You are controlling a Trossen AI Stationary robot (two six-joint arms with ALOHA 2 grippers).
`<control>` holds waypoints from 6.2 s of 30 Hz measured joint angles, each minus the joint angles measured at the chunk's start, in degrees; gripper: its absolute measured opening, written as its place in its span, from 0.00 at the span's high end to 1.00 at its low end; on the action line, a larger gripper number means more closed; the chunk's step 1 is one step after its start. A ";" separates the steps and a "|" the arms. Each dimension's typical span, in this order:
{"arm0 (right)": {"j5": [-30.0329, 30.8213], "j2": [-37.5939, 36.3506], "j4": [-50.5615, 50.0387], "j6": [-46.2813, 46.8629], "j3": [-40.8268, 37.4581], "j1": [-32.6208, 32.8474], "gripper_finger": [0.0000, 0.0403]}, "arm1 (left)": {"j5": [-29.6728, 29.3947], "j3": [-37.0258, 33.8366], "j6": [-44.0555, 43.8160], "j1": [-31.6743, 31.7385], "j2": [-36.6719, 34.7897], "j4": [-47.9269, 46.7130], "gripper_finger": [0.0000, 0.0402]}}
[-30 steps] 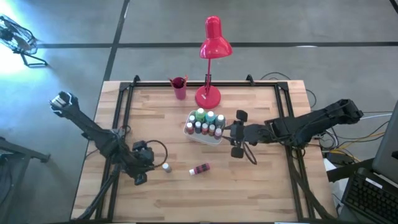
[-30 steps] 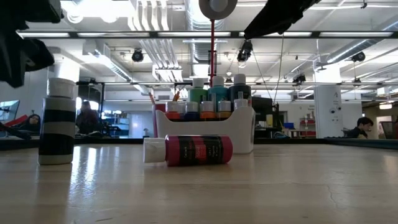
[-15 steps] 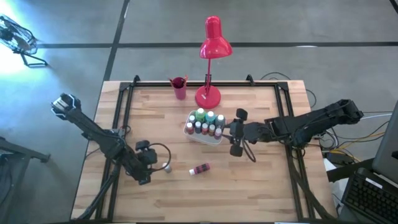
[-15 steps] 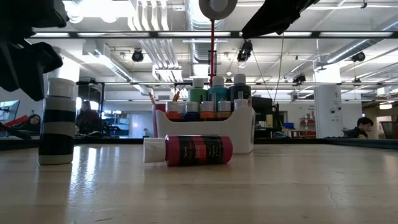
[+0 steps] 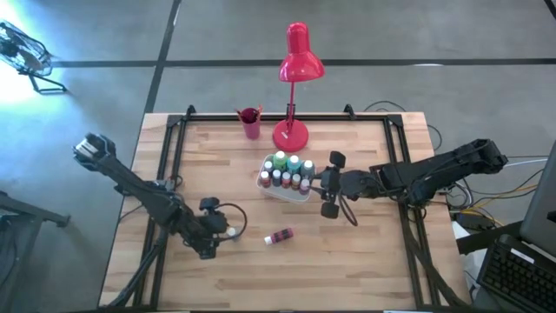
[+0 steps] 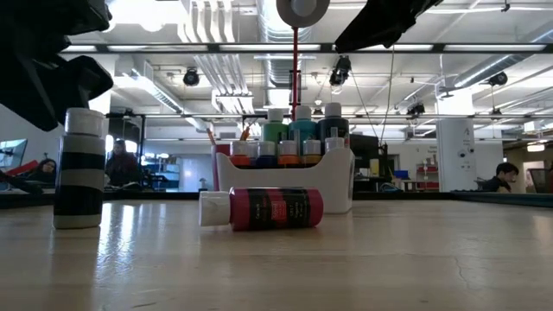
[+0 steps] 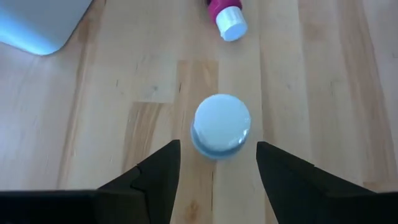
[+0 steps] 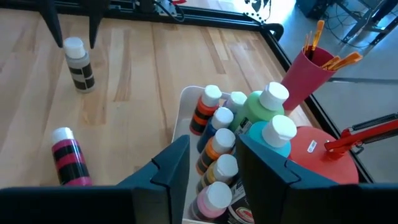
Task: Pick & Place Paint Supplies
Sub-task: Put the grey paint bottle into the white bin, then put the dark pink paint bottle into the white bin
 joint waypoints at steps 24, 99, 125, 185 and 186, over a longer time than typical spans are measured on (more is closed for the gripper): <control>0.00 0.02 -0.08 0.00 -0.07 -0.02 0.65 | -1.13 -0.11 6.89 1.53 3.75 5.72 0.46; 16.65 -25.92 -0.02 14.53 -21.55 -0.11 0.82 | 5.68 10.63 24.34 37.27 19.45 23.63 0.70; -1.87 -21.74 15.33 -1.33 -21.55 -0.04 0.68 | 15.42 12.57 24.47 36.19 5.74 16.49 0.33; -23.92 48.82 -12.93 0.65 28.72 4.90 0.73 | 1.23 10.60 26.57 35.17 -20.14 8.96 0.34; -23.79 47.99 -13.55 0.93 28.55 4.87 0.74 | 1.23 10.60 26.57 35.17 -20.14 8.98 0.34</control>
